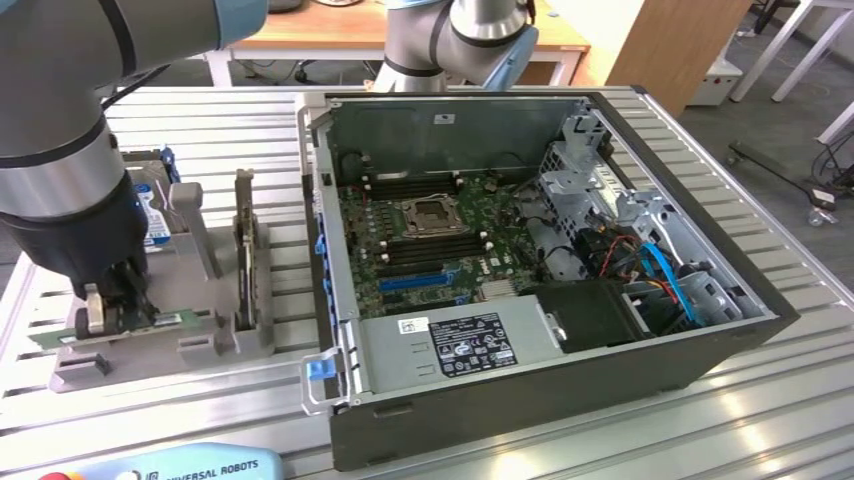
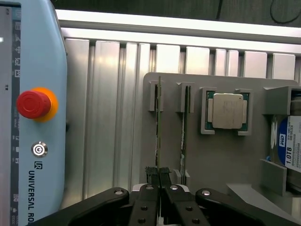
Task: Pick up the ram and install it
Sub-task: 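Pick up the ram and move it above insertion slot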
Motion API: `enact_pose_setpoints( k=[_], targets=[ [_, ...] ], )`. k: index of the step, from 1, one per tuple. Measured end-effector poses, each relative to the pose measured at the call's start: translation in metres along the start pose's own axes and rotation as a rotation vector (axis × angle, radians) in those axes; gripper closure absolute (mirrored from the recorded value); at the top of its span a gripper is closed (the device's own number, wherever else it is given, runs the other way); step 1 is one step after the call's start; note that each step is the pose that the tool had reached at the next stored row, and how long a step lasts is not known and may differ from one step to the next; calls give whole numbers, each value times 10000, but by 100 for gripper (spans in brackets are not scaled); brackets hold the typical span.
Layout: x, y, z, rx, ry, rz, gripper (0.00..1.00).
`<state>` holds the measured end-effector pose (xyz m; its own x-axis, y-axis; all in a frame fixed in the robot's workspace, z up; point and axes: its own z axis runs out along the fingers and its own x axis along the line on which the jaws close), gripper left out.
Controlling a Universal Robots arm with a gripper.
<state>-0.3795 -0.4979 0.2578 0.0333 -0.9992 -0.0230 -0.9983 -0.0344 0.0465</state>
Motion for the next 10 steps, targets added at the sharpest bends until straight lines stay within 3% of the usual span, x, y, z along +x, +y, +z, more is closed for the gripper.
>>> enact_pose_setpoints(
  k=[10],
  targets=[
    [-4, 8, -166, -1, 1, 0, 89]
  ],
)
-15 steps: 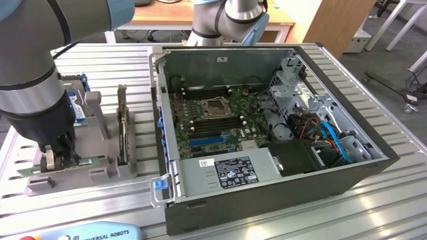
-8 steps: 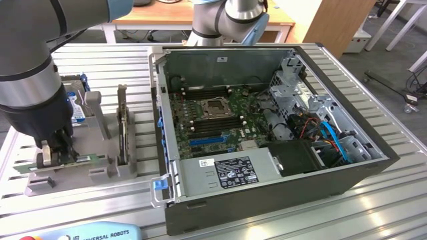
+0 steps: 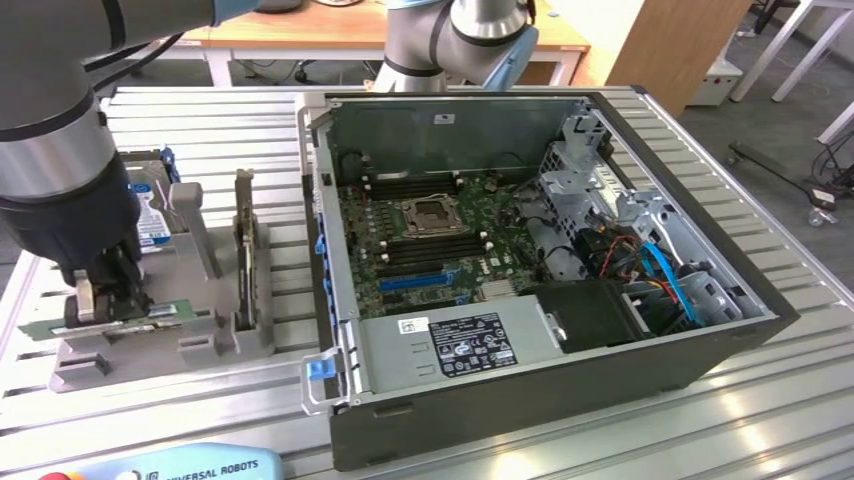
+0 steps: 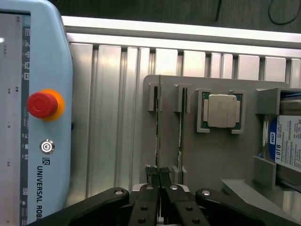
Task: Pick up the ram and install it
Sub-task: 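Pick up the ram and move it above insertion slot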
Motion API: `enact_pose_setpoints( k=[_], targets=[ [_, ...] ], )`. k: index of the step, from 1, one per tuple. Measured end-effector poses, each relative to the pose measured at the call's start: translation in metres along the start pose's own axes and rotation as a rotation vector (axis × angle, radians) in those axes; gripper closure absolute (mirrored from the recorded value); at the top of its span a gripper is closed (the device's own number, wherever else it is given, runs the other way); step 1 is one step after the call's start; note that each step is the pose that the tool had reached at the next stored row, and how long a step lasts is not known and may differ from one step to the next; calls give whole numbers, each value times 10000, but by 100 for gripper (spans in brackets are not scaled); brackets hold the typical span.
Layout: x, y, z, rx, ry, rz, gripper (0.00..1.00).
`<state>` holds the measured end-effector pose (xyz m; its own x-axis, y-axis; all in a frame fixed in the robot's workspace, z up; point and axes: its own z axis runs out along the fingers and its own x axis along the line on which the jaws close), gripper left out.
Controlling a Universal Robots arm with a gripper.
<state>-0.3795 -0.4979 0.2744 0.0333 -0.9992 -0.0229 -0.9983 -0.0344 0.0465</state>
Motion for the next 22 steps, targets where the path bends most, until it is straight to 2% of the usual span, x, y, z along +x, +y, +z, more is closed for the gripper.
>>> enact_pose_setpoints(
  k=[22],
  targets=[
    [-7, 13, -308, 0, 0, -1, 89]
  ],
)
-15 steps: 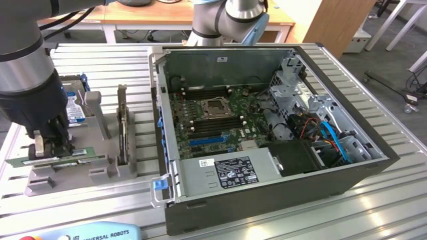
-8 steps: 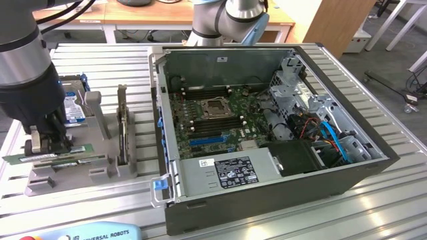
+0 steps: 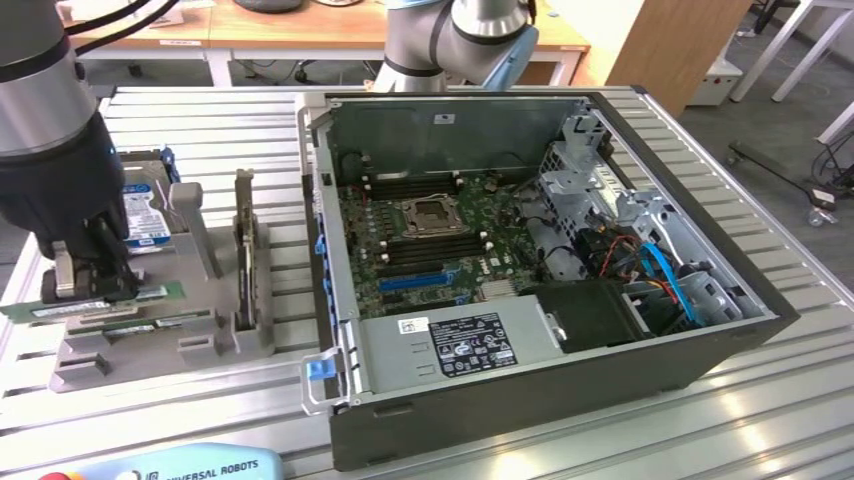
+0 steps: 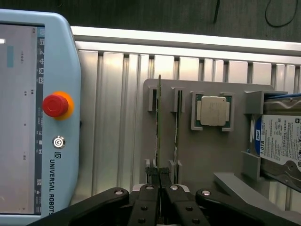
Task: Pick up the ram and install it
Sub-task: 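Pick up the ram and move it above insertion slot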
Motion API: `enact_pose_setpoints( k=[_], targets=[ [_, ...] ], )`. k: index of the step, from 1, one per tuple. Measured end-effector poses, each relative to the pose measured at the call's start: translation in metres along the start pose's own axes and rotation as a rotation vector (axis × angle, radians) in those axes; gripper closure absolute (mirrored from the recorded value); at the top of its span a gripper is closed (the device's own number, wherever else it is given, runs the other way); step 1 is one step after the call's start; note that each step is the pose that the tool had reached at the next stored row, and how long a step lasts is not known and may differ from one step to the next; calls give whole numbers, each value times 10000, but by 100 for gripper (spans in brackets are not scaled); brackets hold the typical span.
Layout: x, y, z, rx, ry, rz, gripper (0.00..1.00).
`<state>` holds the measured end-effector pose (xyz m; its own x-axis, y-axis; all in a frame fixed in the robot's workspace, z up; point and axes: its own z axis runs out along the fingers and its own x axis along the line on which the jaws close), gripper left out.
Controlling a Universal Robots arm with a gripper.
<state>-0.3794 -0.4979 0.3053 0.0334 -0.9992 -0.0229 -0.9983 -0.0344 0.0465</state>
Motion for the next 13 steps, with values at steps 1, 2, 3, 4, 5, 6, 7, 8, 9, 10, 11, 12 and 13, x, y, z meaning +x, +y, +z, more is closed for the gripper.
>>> enact_pose_setpoints(
  k=[1, 2, 3, 4, 5, 6, 7, 8, 9, 10, 11, 12, 13],
  targets=[
    [0, 0, -16, 0, 0, 0, 89],
    [-1, 1, -30, 0, 0, 0, 89],
    [-1, 1, -43, 0, 0, 0, 89],
    [-1, 2, -55, 0, 0, 0, 89],
    [-2, 3, -68, 0, 0, 1, 89],
    [-2, 3, -82, 0, 1, 1, 89],
    [-2, 4, -96, 0, 0, 1, 89],
    [-3, 5, -113, 0, 0, 1, 89],
    [-3, 5, -128, 0, 0, 1, 89],
    [-3, 6, -146, 0, 0, 1, 89],
    [-4, 7, -166, 0, 0, 1, 89],
    [-4, 8, -186, 0, 0, 1, 89],
    [-5, 9, -206, 0, 0, 1, 89]
  ],
)
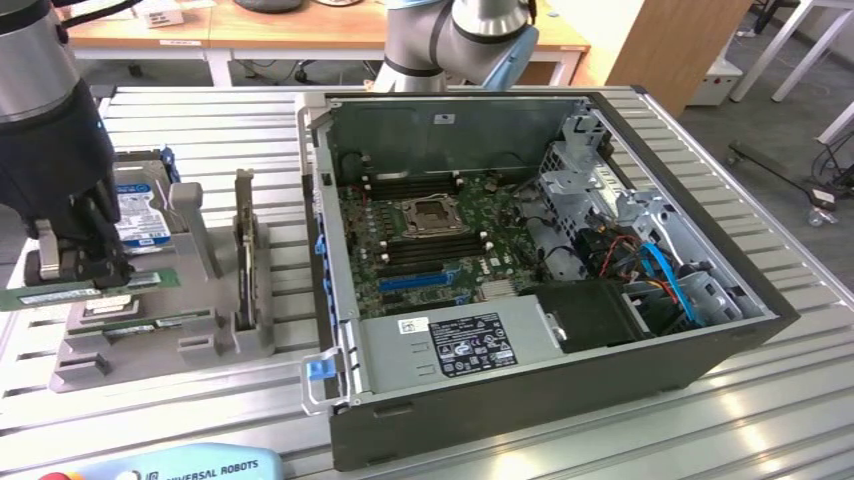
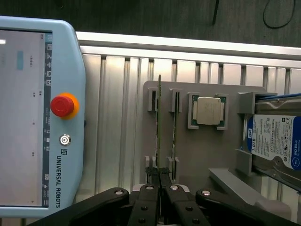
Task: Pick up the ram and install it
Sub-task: 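Pick up the ram and move it above insertion slot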
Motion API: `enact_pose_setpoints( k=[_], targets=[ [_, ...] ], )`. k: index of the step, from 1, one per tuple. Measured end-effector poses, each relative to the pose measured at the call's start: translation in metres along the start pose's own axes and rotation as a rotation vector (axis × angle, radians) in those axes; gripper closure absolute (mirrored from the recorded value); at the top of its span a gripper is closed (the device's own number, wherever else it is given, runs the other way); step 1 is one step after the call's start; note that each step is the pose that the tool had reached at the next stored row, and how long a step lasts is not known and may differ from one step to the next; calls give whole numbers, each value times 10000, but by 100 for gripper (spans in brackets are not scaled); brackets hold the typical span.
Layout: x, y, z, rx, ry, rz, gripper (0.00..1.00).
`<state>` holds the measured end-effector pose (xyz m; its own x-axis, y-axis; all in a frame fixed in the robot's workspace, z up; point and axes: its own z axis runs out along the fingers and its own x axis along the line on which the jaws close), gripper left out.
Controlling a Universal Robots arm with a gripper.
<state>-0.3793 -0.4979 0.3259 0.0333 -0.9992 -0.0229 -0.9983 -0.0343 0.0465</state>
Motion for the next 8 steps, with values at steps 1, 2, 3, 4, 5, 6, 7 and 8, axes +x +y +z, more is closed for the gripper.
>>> enact_pose_setpoints(
  k=[1, 2, 3, 4, 5, 6, 7, 8],
  targets=[
    [-1, 1, -20, 0, 0, 0, 89],
    [-1, 2, -41, 0, 0, 0, 89],
    [-1, 3, -62, 0, 0, 0, 89],
    [-2, 4, -81, 0, 0, 0, 89],
    [-2, 4, -100, 1, -1, 0, 89],
    [-3, 5, -118, 0, 0, 0, 89],
    [-3, 6, -136, 0, 0, -1, 89],
    [-4, 7, -155, 0, 0, 0, 89]
  ],
)
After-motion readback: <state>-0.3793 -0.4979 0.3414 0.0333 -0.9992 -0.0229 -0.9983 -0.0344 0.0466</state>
